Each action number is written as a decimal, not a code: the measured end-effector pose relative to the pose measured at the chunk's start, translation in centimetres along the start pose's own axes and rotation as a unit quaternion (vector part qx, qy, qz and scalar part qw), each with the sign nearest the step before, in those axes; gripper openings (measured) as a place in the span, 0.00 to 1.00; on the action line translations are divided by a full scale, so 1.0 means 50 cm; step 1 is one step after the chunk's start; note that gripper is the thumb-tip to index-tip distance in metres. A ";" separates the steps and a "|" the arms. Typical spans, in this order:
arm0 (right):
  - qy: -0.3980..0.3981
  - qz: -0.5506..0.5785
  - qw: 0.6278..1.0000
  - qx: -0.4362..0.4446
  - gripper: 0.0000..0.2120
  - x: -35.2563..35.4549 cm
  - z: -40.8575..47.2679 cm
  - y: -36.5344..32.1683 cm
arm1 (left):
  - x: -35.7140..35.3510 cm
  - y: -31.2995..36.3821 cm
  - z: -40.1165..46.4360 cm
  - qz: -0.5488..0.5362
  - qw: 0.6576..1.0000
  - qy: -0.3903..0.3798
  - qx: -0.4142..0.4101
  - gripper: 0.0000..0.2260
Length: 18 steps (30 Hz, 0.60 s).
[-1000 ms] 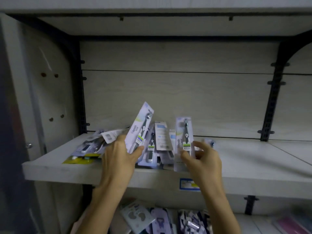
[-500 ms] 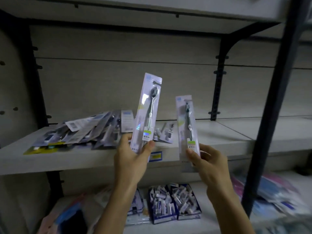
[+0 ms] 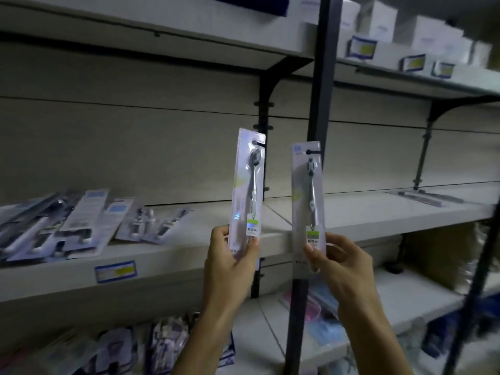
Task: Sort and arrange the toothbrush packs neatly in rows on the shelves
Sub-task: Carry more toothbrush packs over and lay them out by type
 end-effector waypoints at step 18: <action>0.060 -0.030 0.998 0.012 0.25 0.446 0.225 0.051 | -0.511 -0.023 -0.018 -0.057 0.994 -0.066 0.066 0.10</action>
Point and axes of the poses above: each hand's wrist, its own z-axis towards the middle knuckle, its own x-axis out of the back of the hand, y = z × x, the point moved 2 cm from there along z, towards the middle knuckle, and after that the axes turned 2 degrees about x, right-handed, at the moved point
